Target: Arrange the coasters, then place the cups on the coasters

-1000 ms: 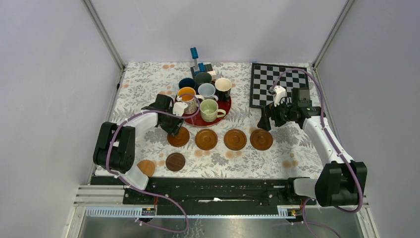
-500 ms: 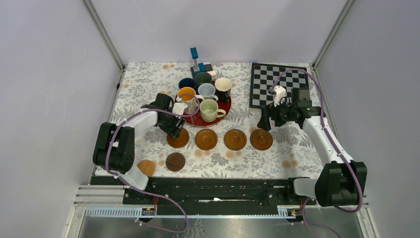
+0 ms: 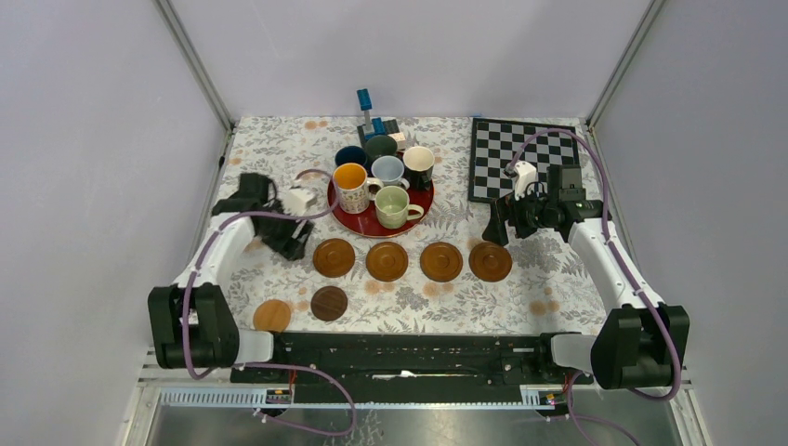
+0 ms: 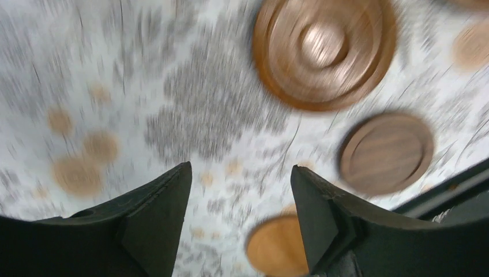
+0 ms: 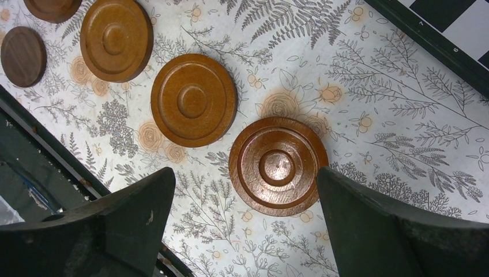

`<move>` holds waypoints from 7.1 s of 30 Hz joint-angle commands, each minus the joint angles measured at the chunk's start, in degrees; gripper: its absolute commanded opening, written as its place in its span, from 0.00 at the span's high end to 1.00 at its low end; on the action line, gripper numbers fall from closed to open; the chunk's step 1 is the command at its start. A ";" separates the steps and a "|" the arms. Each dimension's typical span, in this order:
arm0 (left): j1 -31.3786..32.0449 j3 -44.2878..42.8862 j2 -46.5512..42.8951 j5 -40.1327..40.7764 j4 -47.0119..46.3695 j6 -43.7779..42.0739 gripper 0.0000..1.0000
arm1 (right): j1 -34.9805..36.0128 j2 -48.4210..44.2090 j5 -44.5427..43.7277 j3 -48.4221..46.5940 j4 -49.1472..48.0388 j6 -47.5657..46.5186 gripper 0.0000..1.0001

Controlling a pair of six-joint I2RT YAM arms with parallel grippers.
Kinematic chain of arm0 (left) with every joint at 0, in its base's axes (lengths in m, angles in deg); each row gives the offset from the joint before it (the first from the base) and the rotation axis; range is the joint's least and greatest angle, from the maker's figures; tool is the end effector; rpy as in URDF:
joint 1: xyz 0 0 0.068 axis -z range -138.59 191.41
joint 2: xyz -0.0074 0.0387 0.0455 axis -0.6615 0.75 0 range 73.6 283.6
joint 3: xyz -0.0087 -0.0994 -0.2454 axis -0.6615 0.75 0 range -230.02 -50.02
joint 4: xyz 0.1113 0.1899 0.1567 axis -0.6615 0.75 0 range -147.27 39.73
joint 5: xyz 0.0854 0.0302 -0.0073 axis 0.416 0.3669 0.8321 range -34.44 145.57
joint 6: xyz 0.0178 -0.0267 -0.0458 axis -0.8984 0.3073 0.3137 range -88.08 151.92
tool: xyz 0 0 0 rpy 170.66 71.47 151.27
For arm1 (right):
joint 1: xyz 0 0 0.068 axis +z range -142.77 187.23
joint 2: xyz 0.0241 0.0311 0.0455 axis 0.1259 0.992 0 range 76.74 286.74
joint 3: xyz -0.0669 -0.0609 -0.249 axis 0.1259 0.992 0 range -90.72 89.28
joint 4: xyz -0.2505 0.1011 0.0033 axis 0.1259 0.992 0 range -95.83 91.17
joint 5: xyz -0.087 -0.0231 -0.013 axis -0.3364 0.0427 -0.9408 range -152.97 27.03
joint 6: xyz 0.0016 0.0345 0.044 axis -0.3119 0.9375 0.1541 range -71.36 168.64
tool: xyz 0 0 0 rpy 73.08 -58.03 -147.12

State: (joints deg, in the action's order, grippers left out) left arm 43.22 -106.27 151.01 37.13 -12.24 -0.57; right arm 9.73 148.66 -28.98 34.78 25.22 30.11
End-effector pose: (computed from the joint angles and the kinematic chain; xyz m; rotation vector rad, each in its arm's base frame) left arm 0.2673 -0.0205 0.2262 0.8668 2.5020 -0.2667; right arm 0.2703 0.0334 0.2584 -0.6788 2.2034 0.5720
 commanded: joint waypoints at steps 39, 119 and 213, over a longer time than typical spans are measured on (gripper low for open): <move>-20.89 13.12 4.26 2.37 -12.23 -10.58 0.51 | -0.31 -0.02 2.34 0.60 -1.25 1.47 0.01; 18.93 19.93 -5.09 9.63 -7.52 -1.94 0.47 | -0.32 0.15 2.33 0.38 -0.97 1.65 0.00; -8.83 -16.33 3.12 -11.19 -1.68 3.78 0.30 | -0.31 -2.32 4.80 -1.41 0.43 1.84 0.00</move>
State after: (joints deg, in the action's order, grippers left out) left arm 29.75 -122.29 157.57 31.25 -11.47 -1.84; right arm 9.71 147.91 -25.78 34.91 25.61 31.56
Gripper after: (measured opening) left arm 0.686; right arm 0.993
